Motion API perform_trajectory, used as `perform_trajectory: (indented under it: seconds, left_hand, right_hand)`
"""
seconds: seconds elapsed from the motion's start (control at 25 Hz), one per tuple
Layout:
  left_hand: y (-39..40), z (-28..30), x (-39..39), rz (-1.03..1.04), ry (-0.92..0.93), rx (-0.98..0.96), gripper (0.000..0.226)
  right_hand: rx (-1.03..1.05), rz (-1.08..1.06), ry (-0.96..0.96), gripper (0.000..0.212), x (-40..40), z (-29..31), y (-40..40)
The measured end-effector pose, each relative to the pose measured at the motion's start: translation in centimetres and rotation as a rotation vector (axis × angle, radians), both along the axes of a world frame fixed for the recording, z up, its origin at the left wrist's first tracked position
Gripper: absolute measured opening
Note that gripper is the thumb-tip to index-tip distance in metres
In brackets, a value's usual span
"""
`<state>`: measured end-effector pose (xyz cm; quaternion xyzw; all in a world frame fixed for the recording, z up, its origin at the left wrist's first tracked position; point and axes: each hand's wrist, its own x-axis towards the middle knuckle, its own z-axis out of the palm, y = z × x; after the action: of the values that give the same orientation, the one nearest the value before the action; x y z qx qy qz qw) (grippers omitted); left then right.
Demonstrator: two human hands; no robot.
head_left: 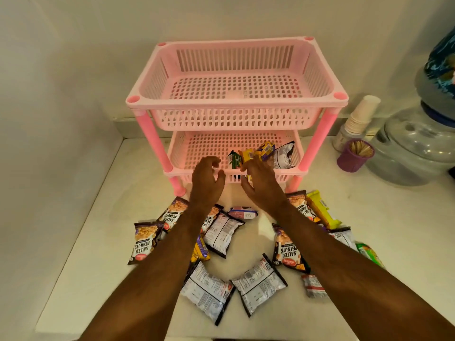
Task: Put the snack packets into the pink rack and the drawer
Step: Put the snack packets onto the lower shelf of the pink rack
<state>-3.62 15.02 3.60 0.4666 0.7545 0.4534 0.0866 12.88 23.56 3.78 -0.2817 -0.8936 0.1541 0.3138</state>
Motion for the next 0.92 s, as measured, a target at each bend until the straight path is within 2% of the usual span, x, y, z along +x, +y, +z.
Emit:
perform_trajectory:
  seconds: [0.12, 0.24, 0.4, 0.56, 0.72, 0.8, 0.92]
  left_hand:
    - [-4.3, -2.8, 1.1, 0.029, -0.012, -0.073, 0.033]
    - [-7.7, -5.1, 2.3, 0.013, -0.012, -0.186, 0.034]
    - [-10.2, -6.9, 3.7, -0.111, 0.117, -0.324, 0.041]
    - [-10.8, -7.5, 5.1, -0.188, 0.177, -0.478, 0.069]
    - [-10.9, -8.3, 6.3, -0.189, 0.227, -0.645, 0.095]
    - [-10.9, -8.8, 6.8, -0.185, 0.231, -0.690, 0.094]
    - [-10.5, -8.5, 7.0, -0.182, 0.240, -0.702, 0.081]
  right_hand:
    - [-0.126, 0.063, -0.079, 0.021, 1.7, -2.8, -2.2]
    - [-0.276, 0.050, -0.344, 0.041, 2.3, -5.1, -3.4]
    - [-0.424, 0.060, -0.519, 0.058, 2.5, -6.5, -4.3]
    - [-0.433, 0.018, -0.612, 0.055, 1.9, -6.9, -5.2]
    - [-0.389, -0.060, -0.656, 0.039, 1.8, -6.9, -5.6]
    - [-0.384, -0.077, -0.661, 0.037, 2.2, -6.9, -5.7]
    - [-0.404, -0.103, -0.620, 0.039, 3.0, -7.0, -6.0]
